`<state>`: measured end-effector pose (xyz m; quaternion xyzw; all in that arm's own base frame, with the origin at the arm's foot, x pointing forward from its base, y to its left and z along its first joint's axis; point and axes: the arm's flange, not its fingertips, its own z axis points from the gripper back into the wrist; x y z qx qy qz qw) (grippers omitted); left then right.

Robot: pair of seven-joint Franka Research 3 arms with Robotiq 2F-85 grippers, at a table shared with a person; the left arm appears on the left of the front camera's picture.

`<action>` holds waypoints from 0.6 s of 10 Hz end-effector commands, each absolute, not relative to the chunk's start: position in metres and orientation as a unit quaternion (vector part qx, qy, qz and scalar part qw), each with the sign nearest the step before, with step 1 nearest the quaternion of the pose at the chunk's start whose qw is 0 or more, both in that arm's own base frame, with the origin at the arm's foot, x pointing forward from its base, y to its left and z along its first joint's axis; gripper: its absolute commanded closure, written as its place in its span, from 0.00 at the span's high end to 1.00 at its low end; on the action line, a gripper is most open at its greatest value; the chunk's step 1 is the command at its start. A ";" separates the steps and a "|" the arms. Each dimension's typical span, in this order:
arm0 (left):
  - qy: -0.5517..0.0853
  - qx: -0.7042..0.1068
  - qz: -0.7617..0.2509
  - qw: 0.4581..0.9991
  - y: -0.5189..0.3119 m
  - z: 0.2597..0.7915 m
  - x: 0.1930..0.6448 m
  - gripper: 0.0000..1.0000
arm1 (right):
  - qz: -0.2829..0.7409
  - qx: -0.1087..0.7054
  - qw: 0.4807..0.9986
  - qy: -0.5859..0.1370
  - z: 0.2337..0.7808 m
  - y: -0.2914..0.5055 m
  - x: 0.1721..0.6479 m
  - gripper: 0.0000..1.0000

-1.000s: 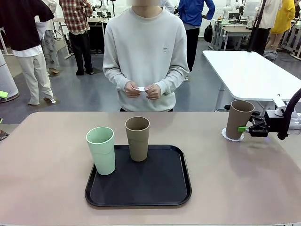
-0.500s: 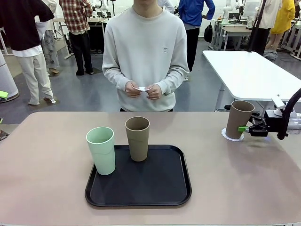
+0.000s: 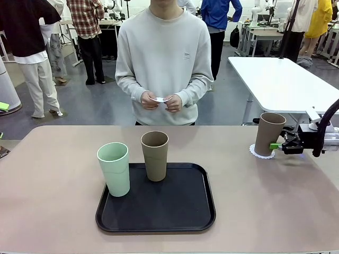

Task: Place coasters on the table and set cups on them.
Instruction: Pick up one Reusable plastic cup and place it on a coaster set by the human.

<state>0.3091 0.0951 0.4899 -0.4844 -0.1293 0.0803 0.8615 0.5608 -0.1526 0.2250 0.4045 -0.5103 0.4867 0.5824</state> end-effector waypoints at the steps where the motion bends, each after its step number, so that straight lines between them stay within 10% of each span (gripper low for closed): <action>1: -0.136 -0.491 0.075 0.857 0.096 0.488 0.308 1.00 | 0.484 0.408 0.601 -0.488 0.226 -0.154 0.568 1.00; 6: -0.136 -0.491 0.075 0.857 0.096 0.488 0.308 1.00 | 0.489 0.396 0.625 -0.463 0.228 -0.160 0.565 1.00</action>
